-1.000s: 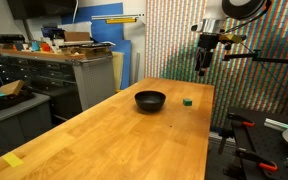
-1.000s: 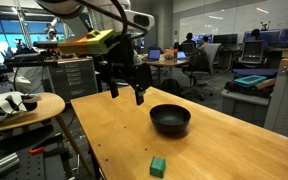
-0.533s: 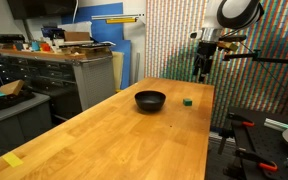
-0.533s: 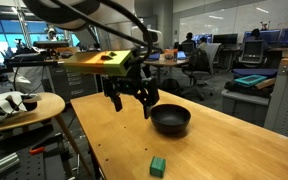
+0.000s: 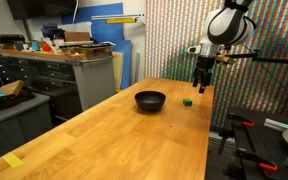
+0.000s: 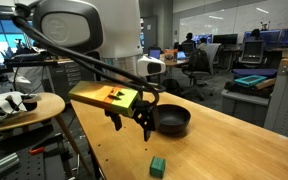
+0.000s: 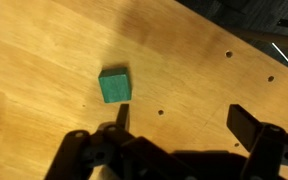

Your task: Pick up the green block from the table and put it in the black bowl

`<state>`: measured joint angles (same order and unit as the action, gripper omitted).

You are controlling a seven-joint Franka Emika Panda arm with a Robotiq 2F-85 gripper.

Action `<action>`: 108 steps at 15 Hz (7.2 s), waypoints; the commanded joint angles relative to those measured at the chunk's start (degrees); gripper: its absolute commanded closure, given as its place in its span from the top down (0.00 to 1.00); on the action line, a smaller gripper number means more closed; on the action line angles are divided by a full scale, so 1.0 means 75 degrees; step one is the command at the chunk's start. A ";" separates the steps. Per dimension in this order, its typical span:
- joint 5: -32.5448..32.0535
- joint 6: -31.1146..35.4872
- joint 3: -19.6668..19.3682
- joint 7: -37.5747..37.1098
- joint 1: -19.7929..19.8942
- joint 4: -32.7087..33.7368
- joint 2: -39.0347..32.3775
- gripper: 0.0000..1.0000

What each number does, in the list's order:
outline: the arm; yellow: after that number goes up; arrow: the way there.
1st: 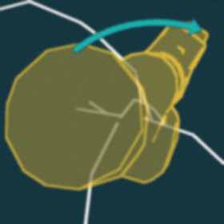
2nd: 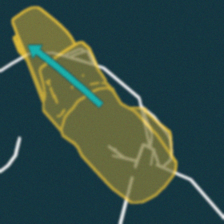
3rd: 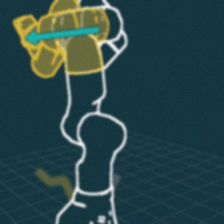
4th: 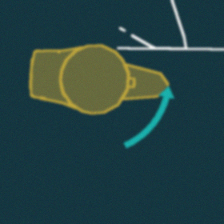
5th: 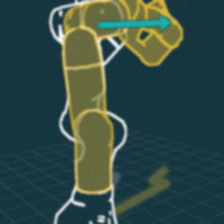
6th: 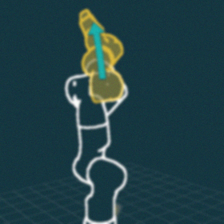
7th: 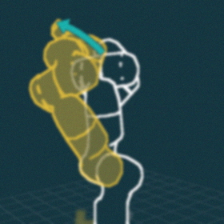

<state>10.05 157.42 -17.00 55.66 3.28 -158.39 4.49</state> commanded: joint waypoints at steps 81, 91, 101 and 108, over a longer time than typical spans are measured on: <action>0.0142 -0.1745 0.2332 -0.1129 0.0286 0.4982 -0.3138 0.17; 0.0319 0.0312 0.3073 -0.1254 0.1019 0.5032 -0.4435 0.17; -0.0234 0.0340 0.3146 -0.1709 0.1339 0.5295 -0.4607 0.97; -0.0637 -0.0567 0.3038 -0.1951 0.1376 0.6023 -0.4468 1.00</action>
<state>7.40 157.68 5.87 42.23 12.76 -116.02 -30.01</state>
